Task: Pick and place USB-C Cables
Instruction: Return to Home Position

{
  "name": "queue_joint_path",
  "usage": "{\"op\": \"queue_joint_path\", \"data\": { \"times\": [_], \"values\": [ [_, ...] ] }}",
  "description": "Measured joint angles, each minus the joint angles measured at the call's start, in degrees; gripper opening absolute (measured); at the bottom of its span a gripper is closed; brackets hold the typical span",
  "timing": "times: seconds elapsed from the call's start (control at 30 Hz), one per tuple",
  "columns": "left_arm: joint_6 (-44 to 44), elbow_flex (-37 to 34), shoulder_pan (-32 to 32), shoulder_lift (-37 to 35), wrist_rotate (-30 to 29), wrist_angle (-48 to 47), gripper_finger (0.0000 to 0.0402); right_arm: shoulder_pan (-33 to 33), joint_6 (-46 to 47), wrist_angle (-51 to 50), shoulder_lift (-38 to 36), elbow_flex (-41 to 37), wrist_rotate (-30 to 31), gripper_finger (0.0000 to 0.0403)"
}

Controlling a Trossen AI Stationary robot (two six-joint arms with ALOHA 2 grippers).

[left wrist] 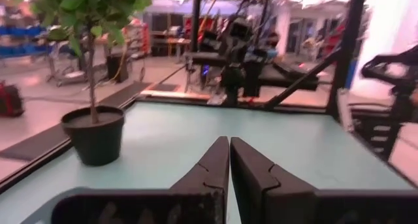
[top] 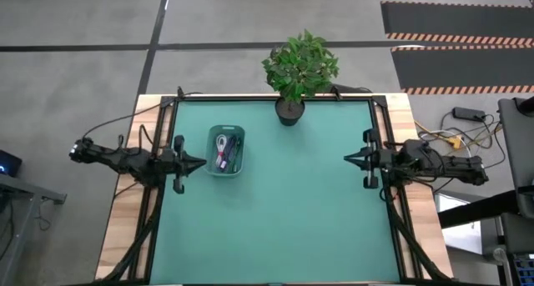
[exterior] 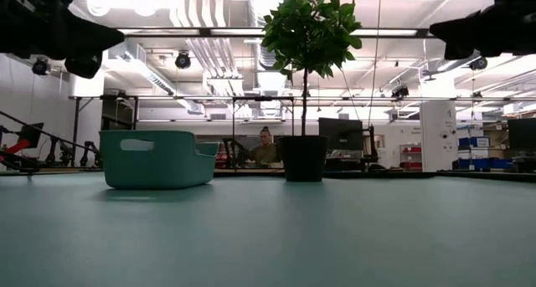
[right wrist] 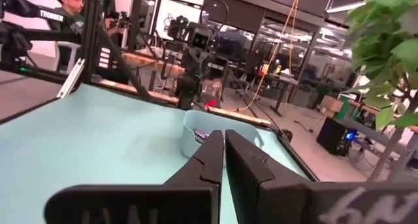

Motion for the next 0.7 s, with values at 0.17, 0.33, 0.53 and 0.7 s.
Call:
{"op": "queue_joint_path", "data": {
  "times": [0.17,0.33,0.53,0.7],
  "values": [
    [0.61,-3.45,0.0,-3.92,0.87,0.62,0.0,0.0,-0.72,1.33,-0.42,-2.32,-0.17,0.0009],
    [3.21,-6.73,-0.01,-3.0,2.56,6.24,0.0,0.0,-3.06,7.22,-0.43,-6.62,-0.39,0.0009],
    [11.68,-7.15,-0.03,-1.76,6.06,8.29,0.0,0.0,-4.28,7.35,-0.33,-6.93,0.35,0.0009],
    [12.99,-7.19,-0.02,-1.39,4.77,7.98,0.0,-0.02,-2.64,7.48,-0.36,-6.95,7.06,0.0009]
  ]
}}
